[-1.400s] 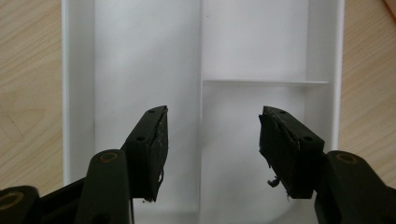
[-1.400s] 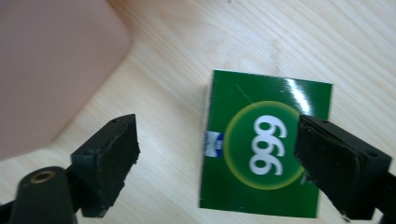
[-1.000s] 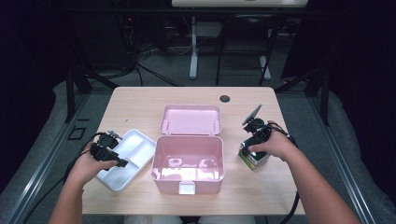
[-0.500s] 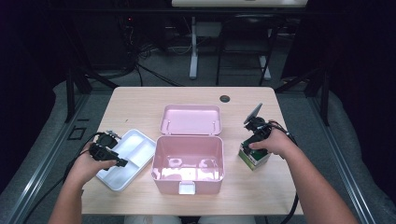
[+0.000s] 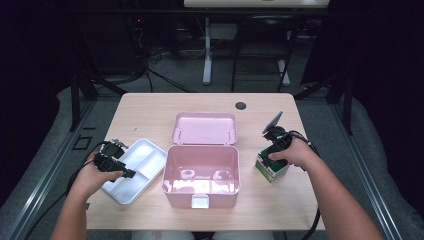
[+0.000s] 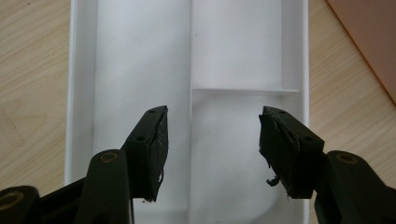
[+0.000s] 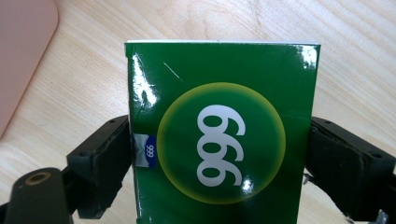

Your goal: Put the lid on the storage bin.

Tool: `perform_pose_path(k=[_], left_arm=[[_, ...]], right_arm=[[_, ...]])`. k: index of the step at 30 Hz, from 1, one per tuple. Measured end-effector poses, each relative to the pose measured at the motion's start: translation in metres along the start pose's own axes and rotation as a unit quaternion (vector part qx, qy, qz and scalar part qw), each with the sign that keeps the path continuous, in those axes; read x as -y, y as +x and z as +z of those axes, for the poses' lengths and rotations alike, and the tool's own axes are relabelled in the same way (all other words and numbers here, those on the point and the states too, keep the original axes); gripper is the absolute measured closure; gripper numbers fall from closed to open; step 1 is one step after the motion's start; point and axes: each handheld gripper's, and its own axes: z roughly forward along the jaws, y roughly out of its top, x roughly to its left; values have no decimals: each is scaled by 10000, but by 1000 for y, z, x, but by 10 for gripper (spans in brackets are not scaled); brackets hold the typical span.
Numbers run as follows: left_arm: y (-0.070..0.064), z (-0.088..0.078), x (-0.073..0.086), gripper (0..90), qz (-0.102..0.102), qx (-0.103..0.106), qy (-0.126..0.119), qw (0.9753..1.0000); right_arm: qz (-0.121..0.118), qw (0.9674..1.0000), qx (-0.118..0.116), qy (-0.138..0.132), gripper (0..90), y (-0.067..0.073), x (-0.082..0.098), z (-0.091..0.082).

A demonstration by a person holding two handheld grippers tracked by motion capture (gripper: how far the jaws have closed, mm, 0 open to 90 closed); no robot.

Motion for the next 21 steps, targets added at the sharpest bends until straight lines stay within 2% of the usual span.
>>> perform_pose_path(k=[12,21], left_arm=[[1,0,1,428,-9,-4,-1,10000],[1,0,1,428,-12,1,-11,10000]], right_arm=[[-33,10000,-52,18,152,-2,0,0],[66,9999,-54,108,159,-1,-2,-2]])
